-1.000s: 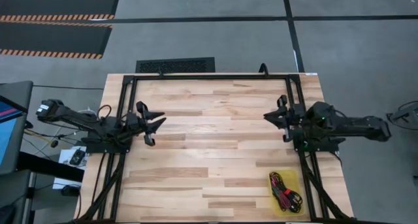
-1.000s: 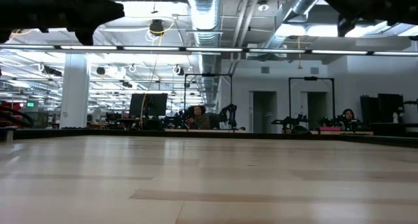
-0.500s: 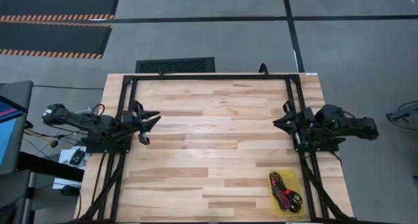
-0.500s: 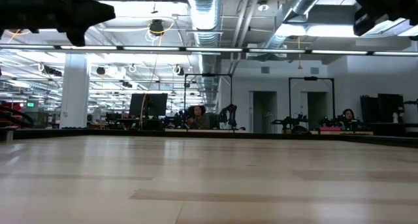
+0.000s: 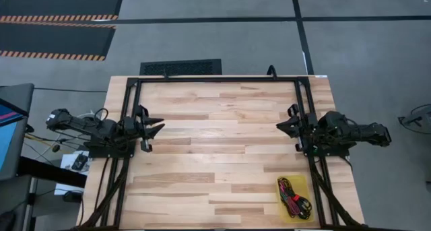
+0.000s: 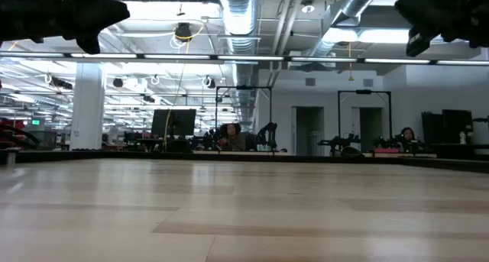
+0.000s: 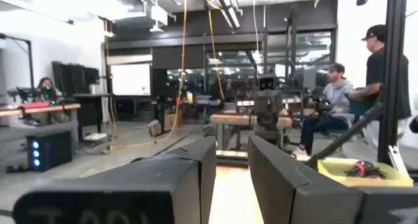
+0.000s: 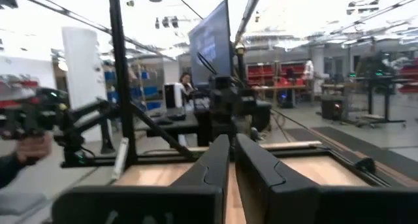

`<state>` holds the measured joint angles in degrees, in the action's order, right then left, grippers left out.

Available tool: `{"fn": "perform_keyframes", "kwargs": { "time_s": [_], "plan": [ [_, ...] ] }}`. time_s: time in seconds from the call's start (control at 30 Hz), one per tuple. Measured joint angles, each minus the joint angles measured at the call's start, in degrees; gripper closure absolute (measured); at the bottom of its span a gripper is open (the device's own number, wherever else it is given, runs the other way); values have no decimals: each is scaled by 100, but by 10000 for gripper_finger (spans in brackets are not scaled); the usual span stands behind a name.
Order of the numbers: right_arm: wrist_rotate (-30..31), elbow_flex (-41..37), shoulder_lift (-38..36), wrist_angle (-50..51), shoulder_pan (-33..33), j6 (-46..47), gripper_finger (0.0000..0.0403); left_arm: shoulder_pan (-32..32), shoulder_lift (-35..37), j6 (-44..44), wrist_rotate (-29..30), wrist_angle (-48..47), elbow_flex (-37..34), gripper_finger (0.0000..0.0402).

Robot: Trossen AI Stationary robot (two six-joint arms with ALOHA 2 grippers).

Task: Pick and place USB-C Cables
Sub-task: Return to Home Position

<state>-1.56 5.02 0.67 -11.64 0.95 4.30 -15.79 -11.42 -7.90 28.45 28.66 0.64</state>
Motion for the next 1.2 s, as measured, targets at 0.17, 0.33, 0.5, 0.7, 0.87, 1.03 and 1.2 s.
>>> {"fn": "perform_keyframes", "kwargs": {
  "time_s": [0.17,0.33,0.5,0.7,0.87,1.03,1.2],
  "plan": [
    [-5,0,2,260,231,-45,376,2,26,-155,63,-28,5,320],
    [-330,0,-63,383,539,-202,391,2,148,-439,396,-237,46,320],
    [-628,0,-57,433,995,-162,387,2,697,-476,284,-1305,356,320],
    [-1578,0,-57,537,1416,230,385,6,1127,-107,-86,-2318,452,320],
    [-1971,0,-44,713,1539,593,390,112,1107,8,-723,-2178,135,320],
    [-1966,2,7,530,1409,654,388,432,1107,52,-985,-1862,-2,320],
    [-1890,-373,7,-405,1125,922,390,810,1111,157,-1261,-1757,-4,320]
  ]
}}
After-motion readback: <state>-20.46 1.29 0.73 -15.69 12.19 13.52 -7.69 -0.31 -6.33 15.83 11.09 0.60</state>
